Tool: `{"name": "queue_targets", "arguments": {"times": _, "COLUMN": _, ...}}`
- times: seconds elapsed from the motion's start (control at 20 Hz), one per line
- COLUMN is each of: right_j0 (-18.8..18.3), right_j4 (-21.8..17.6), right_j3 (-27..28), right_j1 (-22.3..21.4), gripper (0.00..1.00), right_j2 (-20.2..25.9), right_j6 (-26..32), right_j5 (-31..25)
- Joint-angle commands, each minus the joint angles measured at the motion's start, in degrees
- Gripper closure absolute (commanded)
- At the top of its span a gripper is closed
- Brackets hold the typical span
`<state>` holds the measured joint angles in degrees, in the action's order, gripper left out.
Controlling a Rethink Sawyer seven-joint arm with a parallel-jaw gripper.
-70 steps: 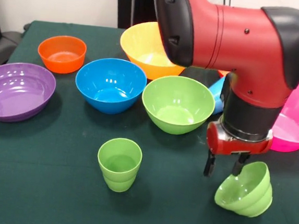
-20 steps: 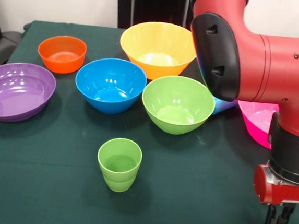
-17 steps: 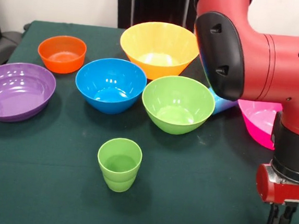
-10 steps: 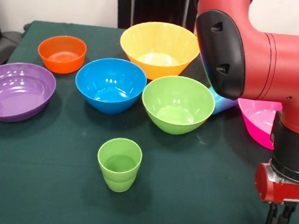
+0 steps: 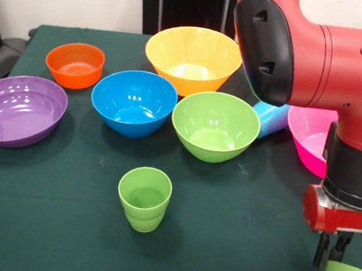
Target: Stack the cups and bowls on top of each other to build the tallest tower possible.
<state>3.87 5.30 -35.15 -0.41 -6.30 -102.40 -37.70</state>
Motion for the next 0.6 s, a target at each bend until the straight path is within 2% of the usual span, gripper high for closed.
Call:
{"name": "queue_targets", "arguments": {"times": 0.05, "right_j0": -1.34, "right_j4": -1.59, "right_j3": -8.88, "right_j1": -1.29, "gripper": 1.00, "right_j2": 2.71, "right_j6": 0.12, "right_j5": -9.46}}
{"name": "queue_targets", "arguments": {"times": 0.25, "right_j0": -1.89, "right_j4": -0.78, "right_j3": -7.08, "right_j1": -0.48, "gripper": 1.00, "right_j2": 3.27, "right_j6": 0.36, "right_j5": -13.23}}
{"name": "queue_targets", "arguments": {"times": 0.35, "right_j0": -1.97, "right_j4": -0.73, "right_j3": -8.49, "right_j1": -1.34, "gripper": 1.00, "right_j2": 3.57, "right_j6": 0.78, "right_j5": -14.09}}
{"name": "queue_targets", "arguments": {"times": 0.6, "right_j0": -2.62, "right_j4": -0.41, "right_j3": -8.12, "right_j1": -1.61, "gripper": 1.00, "right_j2": 4.51, "right_j6": 2.37, "right_j5": -18.90}}
